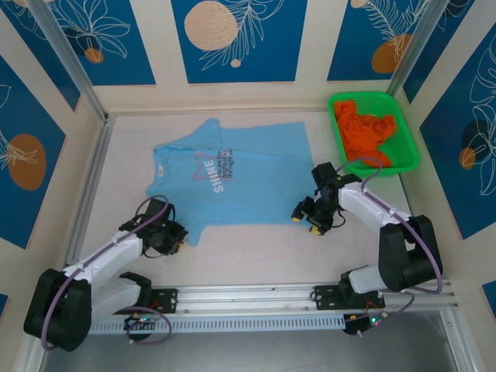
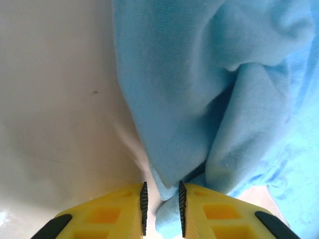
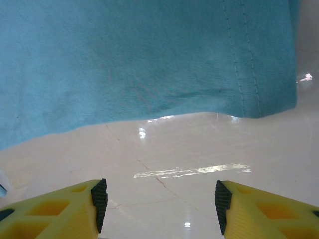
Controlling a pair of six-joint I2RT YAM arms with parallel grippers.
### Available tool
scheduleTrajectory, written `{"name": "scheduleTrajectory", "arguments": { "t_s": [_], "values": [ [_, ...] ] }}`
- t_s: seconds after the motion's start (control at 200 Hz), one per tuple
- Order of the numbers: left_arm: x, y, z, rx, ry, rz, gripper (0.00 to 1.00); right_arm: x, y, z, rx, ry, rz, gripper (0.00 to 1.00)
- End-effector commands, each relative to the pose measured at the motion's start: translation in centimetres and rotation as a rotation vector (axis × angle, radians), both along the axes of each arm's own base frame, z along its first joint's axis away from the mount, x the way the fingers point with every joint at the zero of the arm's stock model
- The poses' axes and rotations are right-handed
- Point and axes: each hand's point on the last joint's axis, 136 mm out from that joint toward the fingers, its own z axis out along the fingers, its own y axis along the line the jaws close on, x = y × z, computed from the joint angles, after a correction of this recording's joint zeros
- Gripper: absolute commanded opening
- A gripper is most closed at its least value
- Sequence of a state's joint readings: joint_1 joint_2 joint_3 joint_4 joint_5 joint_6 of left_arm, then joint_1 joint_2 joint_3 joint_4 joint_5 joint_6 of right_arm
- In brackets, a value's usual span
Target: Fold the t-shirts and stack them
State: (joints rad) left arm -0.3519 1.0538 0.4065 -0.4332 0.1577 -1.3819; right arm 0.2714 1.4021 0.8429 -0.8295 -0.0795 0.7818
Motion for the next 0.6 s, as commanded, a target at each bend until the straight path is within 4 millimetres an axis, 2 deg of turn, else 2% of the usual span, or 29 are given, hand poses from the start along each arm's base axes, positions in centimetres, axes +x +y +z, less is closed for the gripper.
{"name": "scheduleTrajectory", "arguments": {
  "t_s": [0.0,0.17,0.27,0.53,0.595],
  "values": [
    [-0.3,-0.2,-0.1,-0.001,0.027,0.001,0.25,-0.6,-0.1,0.1,0.017,0.012,0.004,0.62],
    [-0.7,0.3,-0.3,0.028,0.051,-0.001,0.23,-0.4,-1.4,-0.1,-0.008,0.025,-0.051,0.62],
    [-0.7,0.3,-0.6,0.036,0.063,-0.006,0.18,-0.4,-2.3,-0.3,-0.023,0.035,-0.087,0.62],
    [0.8,-0.1,-0.6,0.058,0.059,-0.027,0.15,0.0,-3.6,-0.5,-0.018,0.041,-0.148,0.62],
    [1.0,-0.3,-0.7,0.062,0.066,-0.039,0.11,0.0,-3.8,-0.4,-0.017,0.040,-0.153,0.62]
  ]
}}
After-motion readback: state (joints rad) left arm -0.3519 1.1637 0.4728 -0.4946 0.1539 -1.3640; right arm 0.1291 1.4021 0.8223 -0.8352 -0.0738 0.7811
